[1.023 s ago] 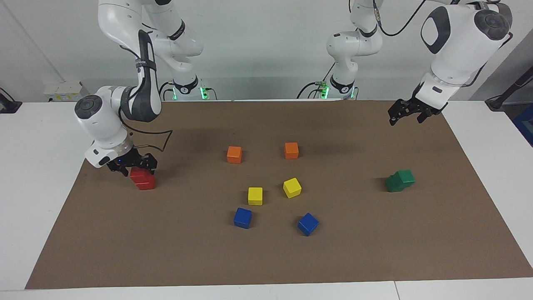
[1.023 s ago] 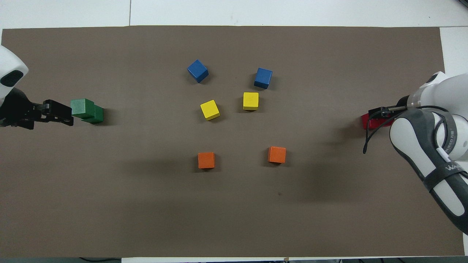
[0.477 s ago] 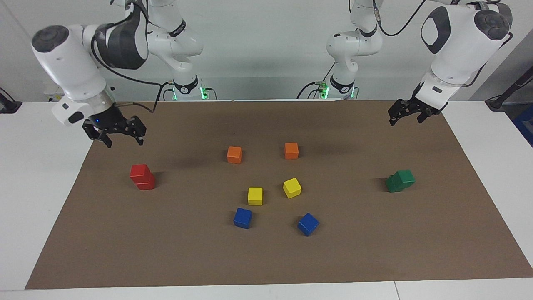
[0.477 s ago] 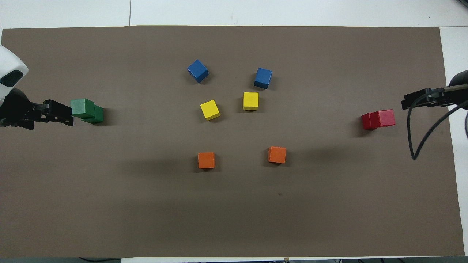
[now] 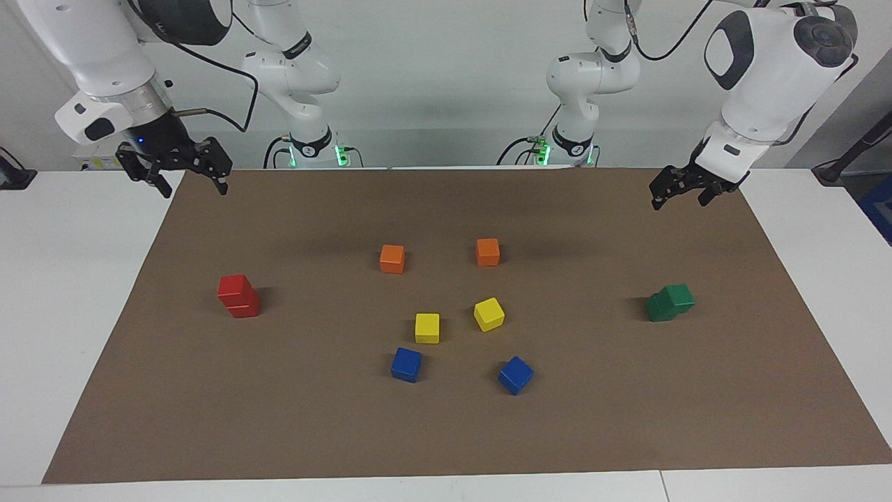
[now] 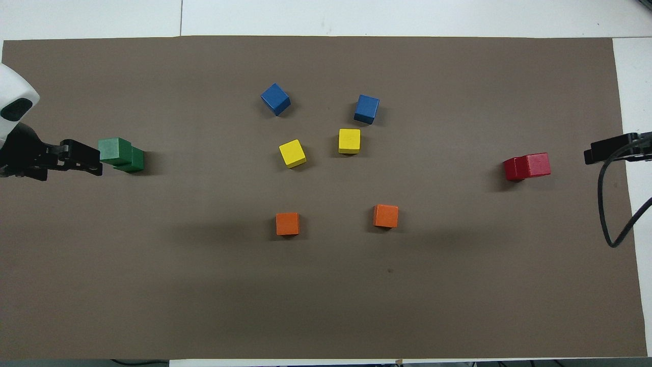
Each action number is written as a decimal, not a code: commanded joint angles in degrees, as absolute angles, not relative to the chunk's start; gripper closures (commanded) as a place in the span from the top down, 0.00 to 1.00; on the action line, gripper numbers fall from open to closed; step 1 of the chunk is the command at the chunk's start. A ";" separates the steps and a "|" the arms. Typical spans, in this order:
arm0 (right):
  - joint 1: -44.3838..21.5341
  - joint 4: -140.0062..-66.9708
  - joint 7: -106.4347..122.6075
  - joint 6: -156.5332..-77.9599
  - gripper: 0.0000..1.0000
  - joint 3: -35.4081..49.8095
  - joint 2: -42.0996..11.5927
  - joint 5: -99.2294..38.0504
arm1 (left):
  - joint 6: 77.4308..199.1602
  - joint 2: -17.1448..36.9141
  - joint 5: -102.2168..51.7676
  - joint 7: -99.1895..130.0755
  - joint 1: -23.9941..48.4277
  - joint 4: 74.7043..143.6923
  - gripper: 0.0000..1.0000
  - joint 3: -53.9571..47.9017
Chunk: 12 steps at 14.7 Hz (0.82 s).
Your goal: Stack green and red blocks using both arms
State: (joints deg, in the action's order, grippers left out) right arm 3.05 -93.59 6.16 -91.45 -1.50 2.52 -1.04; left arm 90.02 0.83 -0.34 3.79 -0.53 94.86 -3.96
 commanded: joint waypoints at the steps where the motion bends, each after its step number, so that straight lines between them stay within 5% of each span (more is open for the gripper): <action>1: 2.47 -94.13 5.10 -90.00 1.00 -1.32 3.43 -0.88 | 89.56 0.26 -1.14 4.13 -0.88 94.92 1.00 -3.96; 12: 2.37 -94.92 4.83 -89.30 1.00 -1.41 4.04 2.27 | 89.56 0.26 -1.14 4.13 -0.88 94.92 1.00 -3.96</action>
State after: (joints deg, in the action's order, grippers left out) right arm 2.44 -93.73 6.11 -89.75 -1.57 2.75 0.11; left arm 90.02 0.83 -0.34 3.80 -0.53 94.86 -3.96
